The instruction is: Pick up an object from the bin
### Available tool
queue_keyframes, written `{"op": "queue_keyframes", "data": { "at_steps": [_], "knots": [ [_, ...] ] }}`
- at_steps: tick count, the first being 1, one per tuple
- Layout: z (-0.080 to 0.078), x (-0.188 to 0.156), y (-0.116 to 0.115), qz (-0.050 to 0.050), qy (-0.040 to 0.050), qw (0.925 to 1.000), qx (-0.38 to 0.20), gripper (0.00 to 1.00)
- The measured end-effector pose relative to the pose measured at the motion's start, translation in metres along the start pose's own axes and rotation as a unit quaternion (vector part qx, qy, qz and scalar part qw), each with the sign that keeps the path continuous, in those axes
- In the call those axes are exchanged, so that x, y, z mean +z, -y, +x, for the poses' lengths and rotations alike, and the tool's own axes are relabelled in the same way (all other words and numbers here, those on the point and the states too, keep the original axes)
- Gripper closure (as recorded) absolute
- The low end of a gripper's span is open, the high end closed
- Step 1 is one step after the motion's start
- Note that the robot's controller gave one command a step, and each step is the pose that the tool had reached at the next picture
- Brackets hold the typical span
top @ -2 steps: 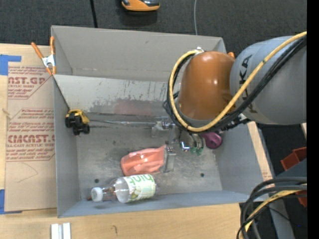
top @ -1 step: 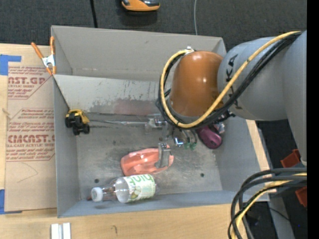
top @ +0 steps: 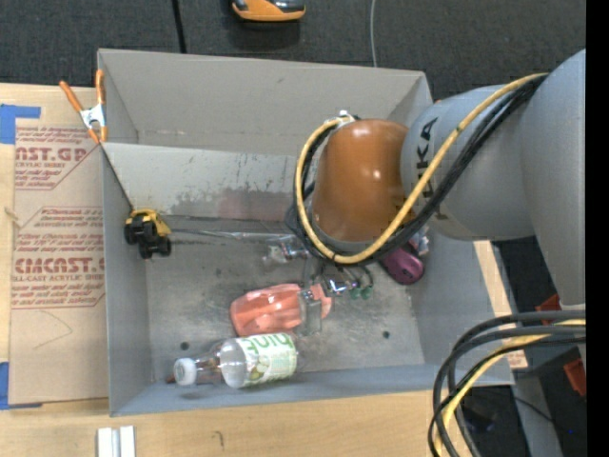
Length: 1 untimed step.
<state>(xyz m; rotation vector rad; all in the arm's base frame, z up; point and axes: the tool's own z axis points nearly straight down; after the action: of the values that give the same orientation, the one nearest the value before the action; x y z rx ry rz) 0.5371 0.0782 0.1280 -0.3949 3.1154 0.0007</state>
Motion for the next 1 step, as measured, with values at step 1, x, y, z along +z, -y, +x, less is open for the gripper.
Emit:
{"op": "queue_keyframes", "data": {
  "at_steps": [1],
  "knots": [
    [0.0015,0.0176,-0.0022,0.000,-0.0001,0.9997,0.025,0.00]
  ]
}}
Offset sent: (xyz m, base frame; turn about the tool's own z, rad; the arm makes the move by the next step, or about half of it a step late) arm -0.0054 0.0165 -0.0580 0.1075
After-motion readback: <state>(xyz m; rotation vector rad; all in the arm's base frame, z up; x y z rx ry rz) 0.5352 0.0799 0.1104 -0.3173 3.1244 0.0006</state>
